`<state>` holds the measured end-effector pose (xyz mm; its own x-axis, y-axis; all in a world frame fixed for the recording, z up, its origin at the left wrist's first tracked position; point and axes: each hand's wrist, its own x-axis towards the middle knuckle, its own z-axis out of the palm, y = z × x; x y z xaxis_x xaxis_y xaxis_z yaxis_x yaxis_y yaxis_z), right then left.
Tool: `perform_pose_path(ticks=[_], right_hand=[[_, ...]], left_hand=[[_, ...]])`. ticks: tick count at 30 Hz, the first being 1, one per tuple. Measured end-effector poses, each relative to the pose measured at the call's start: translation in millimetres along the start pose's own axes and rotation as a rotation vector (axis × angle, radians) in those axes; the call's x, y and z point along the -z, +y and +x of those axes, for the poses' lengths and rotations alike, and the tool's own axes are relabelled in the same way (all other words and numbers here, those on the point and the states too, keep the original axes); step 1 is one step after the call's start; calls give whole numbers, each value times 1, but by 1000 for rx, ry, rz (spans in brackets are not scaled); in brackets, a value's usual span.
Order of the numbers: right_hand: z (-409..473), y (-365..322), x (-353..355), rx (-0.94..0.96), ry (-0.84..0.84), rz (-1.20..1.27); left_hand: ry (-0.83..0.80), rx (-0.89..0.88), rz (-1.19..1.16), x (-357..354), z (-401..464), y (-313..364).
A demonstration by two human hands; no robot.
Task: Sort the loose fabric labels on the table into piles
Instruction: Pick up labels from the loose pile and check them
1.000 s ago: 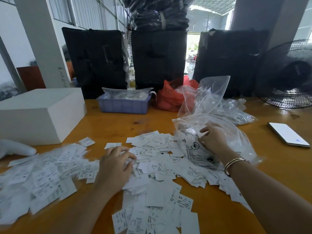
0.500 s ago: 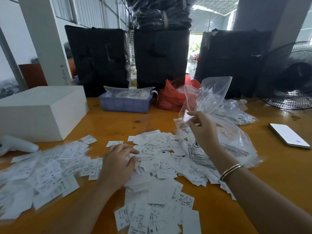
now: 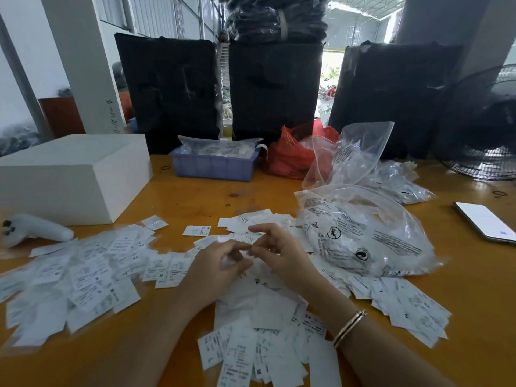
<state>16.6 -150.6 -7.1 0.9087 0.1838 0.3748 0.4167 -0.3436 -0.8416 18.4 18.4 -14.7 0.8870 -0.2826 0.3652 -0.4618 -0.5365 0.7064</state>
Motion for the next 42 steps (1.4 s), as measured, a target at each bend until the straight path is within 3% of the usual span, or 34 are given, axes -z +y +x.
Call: perform_pose_path(ticks=[4, 6, 9, 11, 20, 26, 32, 39, 42], right_hand=[[0, 5, -1, -37, 125, -14], [4, 9, 0, -48, 205, -207], [7, 17, -5, -47, 73, -670], [7, 20, -10, -47, -22, -842], [8, 16, -9, -63, -87, -829], [7, 16, -9, -14, -80, -972], [3, 16, -5, 10, 132, -837], [1, 16, 5, -61, 312, -196], [1, 14, 9, -115, 338, -41]], left_hand=[[106, 39, -54, 1, 2, -4], [176, 88, -111, 1, 2, -5], [226, 170, -200, 1, 2, -6], [233, 198, -275, 1, 2, -6], [260, 251, -407, 0, 3, -6], [282, 252, -424, 1, 3, -3], [279, 258, -416, 2, 3, 0], [226, 233, -465, 4, 3, 3], [215, 210, -475, 3, 3, 6]])
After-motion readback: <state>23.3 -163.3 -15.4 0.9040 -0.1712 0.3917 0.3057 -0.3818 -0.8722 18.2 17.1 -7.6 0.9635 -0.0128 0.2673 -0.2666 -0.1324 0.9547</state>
